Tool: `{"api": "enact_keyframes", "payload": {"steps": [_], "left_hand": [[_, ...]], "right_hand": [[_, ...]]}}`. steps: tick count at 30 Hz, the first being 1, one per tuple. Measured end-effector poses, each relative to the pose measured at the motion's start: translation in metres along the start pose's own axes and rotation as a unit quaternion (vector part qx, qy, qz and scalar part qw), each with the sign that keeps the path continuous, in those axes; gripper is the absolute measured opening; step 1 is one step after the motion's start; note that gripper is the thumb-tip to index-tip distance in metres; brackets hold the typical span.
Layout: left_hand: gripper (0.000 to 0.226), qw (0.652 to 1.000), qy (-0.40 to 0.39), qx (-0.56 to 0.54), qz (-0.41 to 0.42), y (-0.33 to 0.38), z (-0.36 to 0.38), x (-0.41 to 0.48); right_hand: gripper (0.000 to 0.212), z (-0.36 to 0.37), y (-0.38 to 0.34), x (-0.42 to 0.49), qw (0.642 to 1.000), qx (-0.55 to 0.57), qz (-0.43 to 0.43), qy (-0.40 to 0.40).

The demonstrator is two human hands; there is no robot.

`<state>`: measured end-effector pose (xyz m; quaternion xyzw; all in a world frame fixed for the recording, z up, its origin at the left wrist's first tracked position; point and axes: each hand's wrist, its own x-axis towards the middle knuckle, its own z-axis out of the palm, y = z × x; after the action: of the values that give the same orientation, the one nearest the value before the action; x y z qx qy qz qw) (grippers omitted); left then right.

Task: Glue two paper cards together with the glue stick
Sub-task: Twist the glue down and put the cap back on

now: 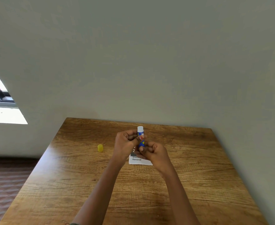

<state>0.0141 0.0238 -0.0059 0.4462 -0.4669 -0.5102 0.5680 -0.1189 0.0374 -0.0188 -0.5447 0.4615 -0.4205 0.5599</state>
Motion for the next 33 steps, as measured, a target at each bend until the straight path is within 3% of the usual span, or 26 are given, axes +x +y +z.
{"api": "enact_keyframes", "payload": {"steps": [4, 7, 9, 12, 15, 17, 19, 22, 24, 26, 28, 31, 33], "left_hand": [[0.019, 0.999, 0.041, -0.005, -0.030, -0.003, 0.006, 0.000], [0.017, 0.996, 0.050, -0.030, -0.060, -0.003, 0.009, 0.001], [0.016, 0.996, 0.050, -0.038, -0.066, -0.001, 0.009, 0.001], [0.020, 0.995, 0.058, -0.049, -0.067, -0.002, 0.007, 0.002], [0.021, 0.995, 0.057, -0.050, -0.067, -0.004, 0.004, 0.002], [0.020, 0.995, 0.058, -0.054, -0.065, -0.004, 0.005, 0.002], [0.020, 0.994, 0.064, -0.057, -0.067, -0.005, 0.006, 0.002], [0.023, 0.993, 0.073, -0.052, -0.070, -0.005, 0.010, 0.002], [0.019, 0.993, 0.074, -0.053, -0.073, -0.004, 0.014, 0.001], [0.020, 0.993, 0.069, -0.054, -0.079, -0.003, 0.016, 0.001], [0.023, 0.993, 0.067, -0.059, -0.079, -0.003, 0.014, 0.001], [0.015, 0.994, 0.062, -0.060, -0.070, -0.003, 0.010, 0.000], [0.010, 0.995, 0.056, -0.058, -0.064, -0.004, 0.010, -0.002]], "right_hand": [[0.020, 0.007, -0.003, 0.001, 0.977, -0.148, -0.001, 0.151], [0.036, 0.013, -0.004, -0.002, 0.957, -0.182, -0.031, 0.222], [0.039, 0.013, -0.003, -0.002, 0.964, -0.164, -0.023, 0.208], [0.036, 0.006, -0.006, 0.000, 0.994, -0.051, 0.048, 0.083], [0.024, 0.001, -0.010, -0.002, 0.997, 0.047, 0.065, -0.002], [0.017, 0.003, -0.009, -0.003, 0.997, 0.051, 0.058, 0.012], [0.010, 0.004, -0.007, -0.002, 0.997, -0.015, 0.040, 0.061], [0.026, 0.008, -0.008, 0.001, 0.973, -0.152, 0.018, 0.172], [0.034, 0.010, -0.008, 0.001, 0.964, -0.157, 0.005, 0.216], [0.039, 0.009, -0.007, 0.000, 0.971, -0.138, 0.020, 0.195], [0.041, 0.005, -0.007, 0.001, 0.990, -0.064, 0.051, 0.116], [0.025, -0.002, -0.010, -0.003, 0.996, 0.057, 0.066, -0.006], [0.019, -0.003, -0.009, -0.004, 0.997, 0.041, 0.061, -0.011]]}}
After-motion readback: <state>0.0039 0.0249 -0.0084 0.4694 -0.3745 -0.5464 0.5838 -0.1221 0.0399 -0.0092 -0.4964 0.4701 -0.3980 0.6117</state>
